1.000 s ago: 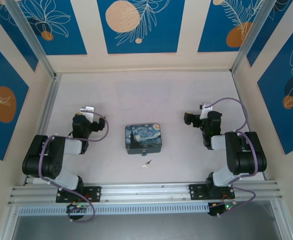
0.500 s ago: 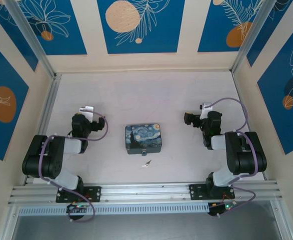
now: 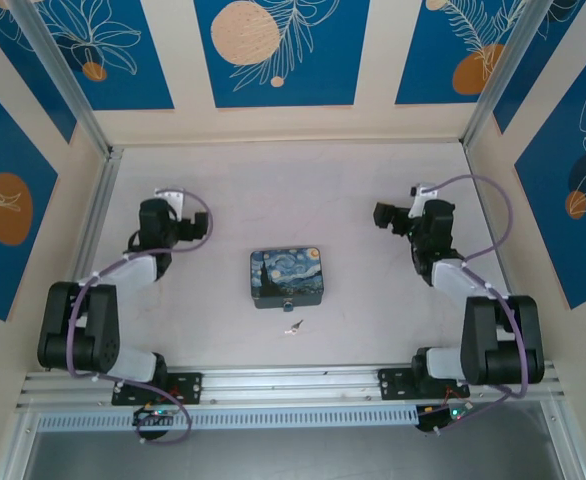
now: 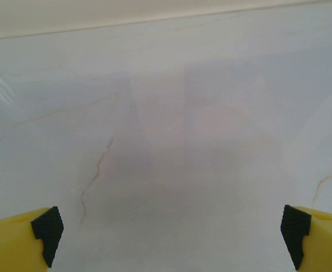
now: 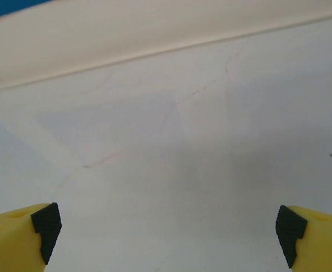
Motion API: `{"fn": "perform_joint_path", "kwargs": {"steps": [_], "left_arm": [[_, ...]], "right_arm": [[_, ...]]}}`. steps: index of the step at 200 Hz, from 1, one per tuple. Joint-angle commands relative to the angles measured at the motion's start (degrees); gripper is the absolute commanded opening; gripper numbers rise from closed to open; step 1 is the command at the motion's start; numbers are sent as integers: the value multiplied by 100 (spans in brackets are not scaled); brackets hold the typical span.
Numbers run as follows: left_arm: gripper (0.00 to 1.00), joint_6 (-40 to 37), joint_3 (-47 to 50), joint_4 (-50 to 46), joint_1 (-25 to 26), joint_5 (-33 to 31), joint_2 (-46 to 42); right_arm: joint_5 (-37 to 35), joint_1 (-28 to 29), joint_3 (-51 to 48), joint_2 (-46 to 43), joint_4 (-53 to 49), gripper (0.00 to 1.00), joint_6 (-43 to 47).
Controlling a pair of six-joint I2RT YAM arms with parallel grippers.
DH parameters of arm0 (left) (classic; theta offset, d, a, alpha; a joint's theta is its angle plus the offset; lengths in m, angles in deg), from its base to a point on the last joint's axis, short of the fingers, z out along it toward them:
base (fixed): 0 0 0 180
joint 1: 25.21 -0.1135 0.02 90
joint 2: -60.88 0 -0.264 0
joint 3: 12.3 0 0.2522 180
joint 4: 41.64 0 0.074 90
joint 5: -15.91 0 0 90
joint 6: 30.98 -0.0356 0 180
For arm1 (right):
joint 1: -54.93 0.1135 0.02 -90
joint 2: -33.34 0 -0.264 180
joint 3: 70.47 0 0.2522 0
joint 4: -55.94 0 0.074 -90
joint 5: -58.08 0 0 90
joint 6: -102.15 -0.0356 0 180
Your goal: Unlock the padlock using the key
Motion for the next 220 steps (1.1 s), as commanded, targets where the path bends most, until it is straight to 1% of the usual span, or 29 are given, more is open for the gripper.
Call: {"fn": "perform_joint_path", "kwargs": {"steps": [1, 29, 40, 60, 65, 90, 108, 125, 145, 164, 187, 220], "left_arm": [[100, 675, -566, -1982, -76, 267, -271], [100, 1915, -794, -2909, -9, 678, -628], [100, 2302, -867, -3324, 36, 845, -757], [100, 2730, -811, -3832, 162, 1394, -999], [100, 2804, -757, -3905, 204, 1500, -1079], [100, 3184, -425, -4132, 573, 1894, -1537], [100, 3478, -177, -4138, 944, 1959, -1790], [100, 3788, 23, -4064, 1297, 1956, -1912], [100, 4127, 247, -3743, 1771, 1917, -1908], [100, 4254, 289, -3547, 2176, 1813, -1751], [100, 4289, 270, -3395, 2446, 1717, -1478], [100, 4419, 274, -2977, 2631, 1854, -1112]], "right_arm": [[109, -181, 569, -159, -1970, 99, -1085], [1090, -24, 933, -284, -2994, 100, -1094], [1530, 52, 965, -396, -3323, 94, -1153], [2103, 222, 1076, -530, -4008, 88, -1336], [2276, 285, 1091, -560, -4175, 85, -1336], [2567, 634, 1015, -731, -4642, 81, -1684], [2649, 1026, 773, -891, -4649, 79, -2126], [2510, 1459, 561, -1013, -4603, 77, -2579], [2251, 1939, 320, -1064, -4437, 76, -3119], [2051, 2317, 102, -1056, -4242, 74, -3496], [1787, 2610, -22, -1009, -4131, 74, -3791], [1655, 2916, 11, -701, -3873, 74, -4075]]}}
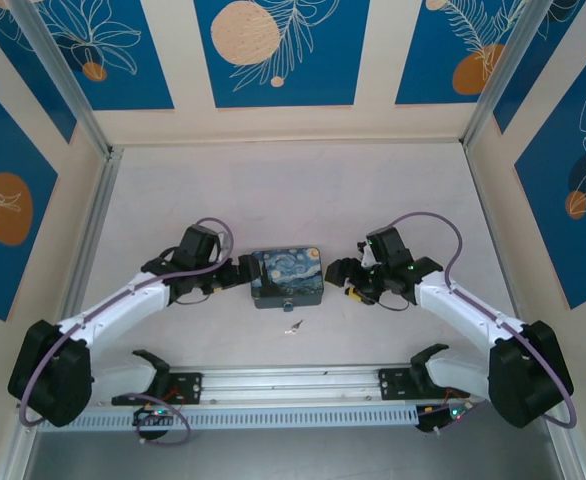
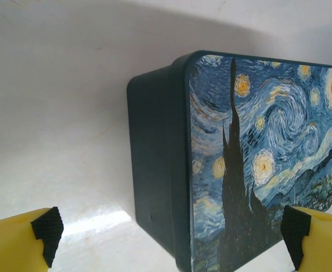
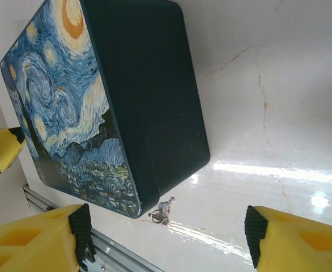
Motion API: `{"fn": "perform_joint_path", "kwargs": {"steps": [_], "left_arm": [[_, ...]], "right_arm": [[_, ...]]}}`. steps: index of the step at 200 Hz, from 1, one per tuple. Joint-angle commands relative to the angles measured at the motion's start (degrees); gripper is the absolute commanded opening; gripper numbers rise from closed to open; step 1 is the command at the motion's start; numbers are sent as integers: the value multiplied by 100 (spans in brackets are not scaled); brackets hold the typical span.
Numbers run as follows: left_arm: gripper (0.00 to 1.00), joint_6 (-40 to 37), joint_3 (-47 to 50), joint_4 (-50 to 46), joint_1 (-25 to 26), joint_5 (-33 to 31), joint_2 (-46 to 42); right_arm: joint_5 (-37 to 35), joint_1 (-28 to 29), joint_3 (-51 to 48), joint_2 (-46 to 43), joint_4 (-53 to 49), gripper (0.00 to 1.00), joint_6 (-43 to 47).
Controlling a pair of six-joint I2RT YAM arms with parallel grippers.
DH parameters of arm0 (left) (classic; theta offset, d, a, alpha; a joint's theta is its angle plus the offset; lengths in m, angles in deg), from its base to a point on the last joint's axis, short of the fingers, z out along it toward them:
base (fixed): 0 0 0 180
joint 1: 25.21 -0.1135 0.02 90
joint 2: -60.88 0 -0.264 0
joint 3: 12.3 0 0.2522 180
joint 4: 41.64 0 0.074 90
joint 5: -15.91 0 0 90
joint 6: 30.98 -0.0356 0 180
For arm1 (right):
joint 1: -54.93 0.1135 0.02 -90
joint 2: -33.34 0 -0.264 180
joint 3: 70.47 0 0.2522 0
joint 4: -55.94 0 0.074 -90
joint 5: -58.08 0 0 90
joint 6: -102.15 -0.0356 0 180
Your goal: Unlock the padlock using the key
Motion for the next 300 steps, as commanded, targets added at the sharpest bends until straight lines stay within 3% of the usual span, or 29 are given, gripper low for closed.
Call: {"fn": "perform_joint_path", "kwargs": {"steps": [1, 34, 70, 106, 149, 204, 265, 300], "left_arm": [[100, 211, 24, 433, 124, 87, 209], [100, 326, -143, 745, 197, 230, 604], [100, 310, -451, 1035, 220, 303, 1177], [100, 148, -995, 1129, 221, 243, 1801], [100, -136, -1826, 977, 186, 83, 2534], [100, -179, -2716, 964, 135, 112, 3314], [100, -201, -3095, 943, 43, 90, 3634], [100, -214, -3160, 900, 22, 125, 3692]], "right_arm": [[-189, 193, 14, 213, 258, 74, -440], [-210, 442, 343, 789, 565, 73, -634], [-217, 561, 962, 1651, 717, 62, -697], [-304, 478, 1595, 2368, 709, 51, -682], [-304, 178, 2254, 2923, 719, 46, -642], [-284, -160, 3073, 3414, 469, 45, -540], [-263, -115, 2931, 3419, 527, 46, -793], [-289, -96, 2751, 3376, 611, 62, -873]]}}
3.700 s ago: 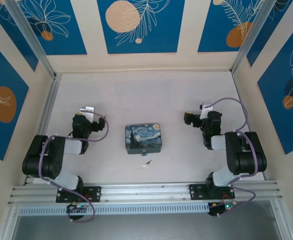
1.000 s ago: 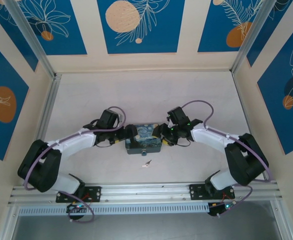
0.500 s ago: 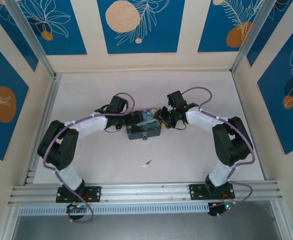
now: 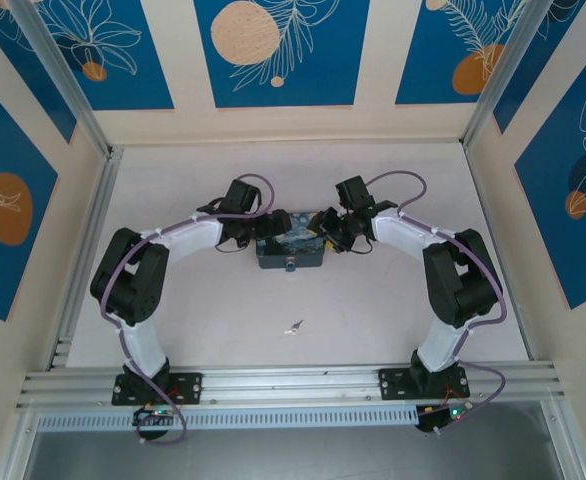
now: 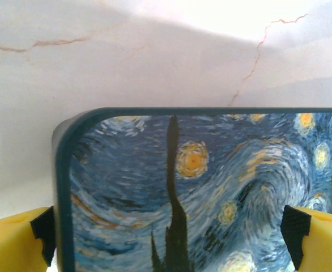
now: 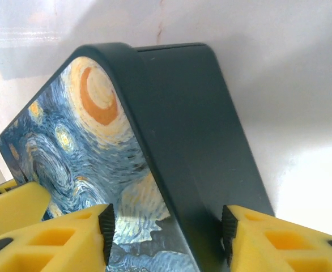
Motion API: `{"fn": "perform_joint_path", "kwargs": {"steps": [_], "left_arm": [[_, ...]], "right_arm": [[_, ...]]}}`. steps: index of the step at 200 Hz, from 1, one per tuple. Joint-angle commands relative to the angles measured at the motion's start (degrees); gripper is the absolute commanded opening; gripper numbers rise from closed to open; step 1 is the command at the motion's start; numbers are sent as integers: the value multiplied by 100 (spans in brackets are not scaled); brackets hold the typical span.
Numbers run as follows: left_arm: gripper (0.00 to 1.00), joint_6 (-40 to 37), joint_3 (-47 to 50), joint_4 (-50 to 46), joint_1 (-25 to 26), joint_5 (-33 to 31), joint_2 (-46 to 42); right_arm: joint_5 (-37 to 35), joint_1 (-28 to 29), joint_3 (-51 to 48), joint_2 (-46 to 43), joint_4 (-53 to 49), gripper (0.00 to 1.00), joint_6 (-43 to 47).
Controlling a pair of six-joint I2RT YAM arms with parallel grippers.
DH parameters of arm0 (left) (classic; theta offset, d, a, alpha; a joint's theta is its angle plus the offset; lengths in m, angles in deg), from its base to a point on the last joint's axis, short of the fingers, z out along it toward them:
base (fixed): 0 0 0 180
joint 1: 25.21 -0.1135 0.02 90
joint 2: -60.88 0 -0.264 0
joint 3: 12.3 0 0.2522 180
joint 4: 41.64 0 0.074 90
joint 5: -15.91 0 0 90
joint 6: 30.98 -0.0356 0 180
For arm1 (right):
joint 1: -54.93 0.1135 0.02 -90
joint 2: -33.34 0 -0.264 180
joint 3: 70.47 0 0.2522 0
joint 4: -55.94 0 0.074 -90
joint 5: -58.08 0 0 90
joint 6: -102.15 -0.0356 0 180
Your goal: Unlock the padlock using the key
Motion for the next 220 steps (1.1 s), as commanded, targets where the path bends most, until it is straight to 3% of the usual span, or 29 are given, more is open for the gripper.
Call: {"fn": "perform_joint_path", "kwargs": {"steps": [1, 33, 59, 108, 150, 188, 220], "left_arm": [[100, -129, -207, 147, 41, 427, 50], [100, -129, -137, 145, 34, 393, 11], [100, -103, -55, 73, 1, 243, -132], [100, -59, 603, -78, -380, -185, -950], [100, -93, 1186, -240, -570, -384, -1896], [100, 181, 1596, -186, -572, -521, -2537], [100, 241, 1722, -365, -570, -500, -2897]], "right_arm": [[292, 124, -110, -25, 215, 62, -151], [118, 69, -87, -177, 169, 80, -29], [-339, -6, -213, -589, -30, 88, 59], [-482, 7, -683, -1751, -841, 84, 723], [-460, 488, -692, -2164, -2109, 78, 1324], [-812, 1312, -949, -2251, -2392, 72, 511], [-1104, 2132, -1228, -1925, -2279, 65, -777]]}}
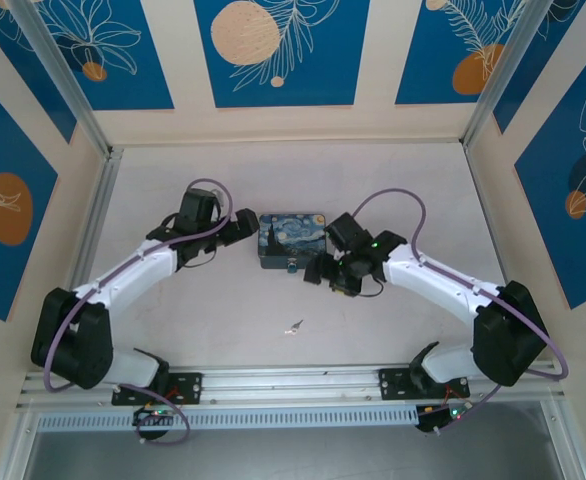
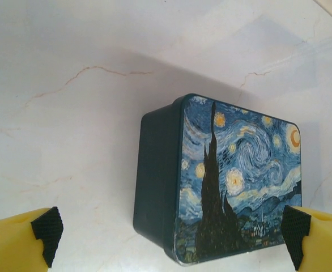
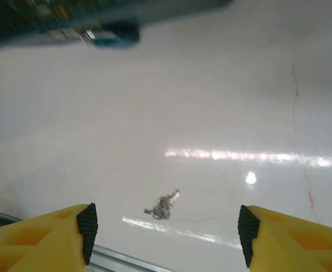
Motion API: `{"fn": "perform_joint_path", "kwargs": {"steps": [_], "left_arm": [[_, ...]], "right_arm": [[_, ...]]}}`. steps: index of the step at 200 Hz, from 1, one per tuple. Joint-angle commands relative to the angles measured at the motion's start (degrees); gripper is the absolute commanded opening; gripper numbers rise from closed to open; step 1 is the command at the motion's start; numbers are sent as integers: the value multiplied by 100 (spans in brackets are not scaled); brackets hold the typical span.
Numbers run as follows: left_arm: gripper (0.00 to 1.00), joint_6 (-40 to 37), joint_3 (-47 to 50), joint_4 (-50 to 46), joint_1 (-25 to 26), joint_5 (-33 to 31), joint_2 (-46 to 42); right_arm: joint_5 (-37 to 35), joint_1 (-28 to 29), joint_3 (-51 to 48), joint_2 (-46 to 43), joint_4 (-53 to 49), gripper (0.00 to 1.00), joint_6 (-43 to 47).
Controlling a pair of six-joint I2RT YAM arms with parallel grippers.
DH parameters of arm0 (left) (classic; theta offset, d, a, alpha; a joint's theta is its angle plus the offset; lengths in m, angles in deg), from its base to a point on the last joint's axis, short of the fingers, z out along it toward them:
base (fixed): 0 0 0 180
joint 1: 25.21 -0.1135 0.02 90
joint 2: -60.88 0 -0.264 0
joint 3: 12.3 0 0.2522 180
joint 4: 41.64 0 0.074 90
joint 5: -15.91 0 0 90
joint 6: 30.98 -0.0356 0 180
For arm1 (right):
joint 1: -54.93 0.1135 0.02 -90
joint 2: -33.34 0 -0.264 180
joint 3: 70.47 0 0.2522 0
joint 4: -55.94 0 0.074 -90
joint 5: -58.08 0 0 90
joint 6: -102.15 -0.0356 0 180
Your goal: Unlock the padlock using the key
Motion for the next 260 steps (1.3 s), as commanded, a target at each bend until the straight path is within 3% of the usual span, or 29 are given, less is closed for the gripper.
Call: {"fn": "perform_joint_path", "kwargs": {"steps": [1, 48, 104, 184, 260], "left_arm": [[100, 116, 105, -243, 10, -107, -288], [100, 89, 312, -417, 5, -83, -771], [100, -55, 371, -654, -12, -140, -1181], [100, -148, 708, -802, -214, -50, -1678], [100, -69, 855, -693, -254, 58, -1654]], "right_arm": [[-296, 482, -168, 227, -210, 65, -1113], [-677, 1466, 683, 1435, -484, 64, -2124], [-800, 1928, 1648, 2543, -1166, 56, -2475], [-775, 2132, 1308, 2615, -1003, 48, -2908], [-938, 1958, 598, 2382, -442, 41, -3044]]}}
